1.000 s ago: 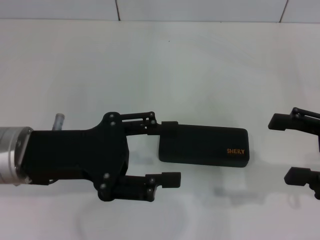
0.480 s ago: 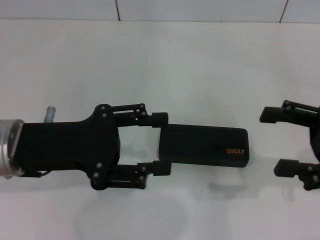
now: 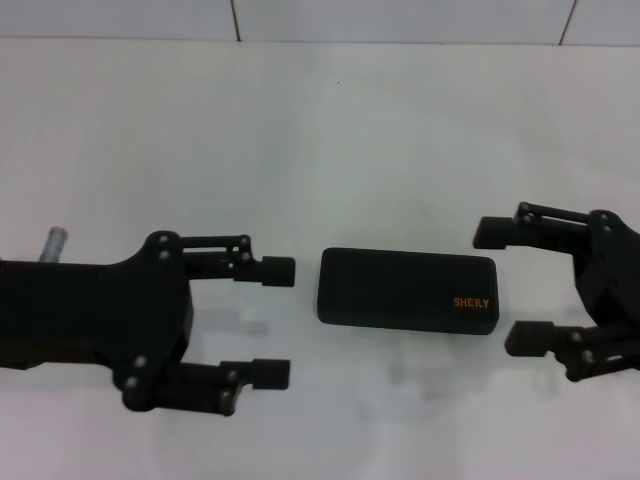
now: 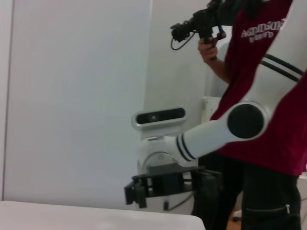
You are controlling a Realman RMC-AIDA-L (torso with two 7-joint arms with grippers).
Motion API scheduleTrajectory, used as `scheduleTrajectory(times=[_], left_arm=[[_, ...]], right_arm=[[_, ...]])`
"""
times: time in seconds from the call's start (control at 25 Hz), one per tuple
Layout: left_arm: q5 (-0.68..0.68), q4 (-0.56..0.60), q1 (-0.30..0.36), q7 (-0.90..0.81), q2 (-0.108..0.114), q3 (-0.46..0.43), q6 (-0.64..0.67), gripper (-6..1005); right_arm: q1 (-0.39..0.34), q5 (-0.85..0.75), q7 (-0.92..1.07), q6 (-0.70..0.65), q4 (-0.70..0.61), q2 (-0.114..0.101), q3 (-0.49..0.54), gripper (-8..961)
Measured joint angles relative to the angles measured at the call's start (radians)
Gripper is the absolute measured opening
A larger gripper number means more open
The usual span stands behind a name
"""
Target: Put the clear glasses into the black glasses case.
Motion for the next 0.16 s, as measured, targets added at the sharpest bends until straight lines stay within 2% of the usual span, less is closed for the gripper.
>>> scheduleTrajectory(times=[0.16], left_arm=[[0.0,0.0,-0.001,-0.001,0.016,-0.002,0.008,731]], right_arm=[[0.011,0.081,-0.005,0.052,0.012,0.0,-0.099,877]])
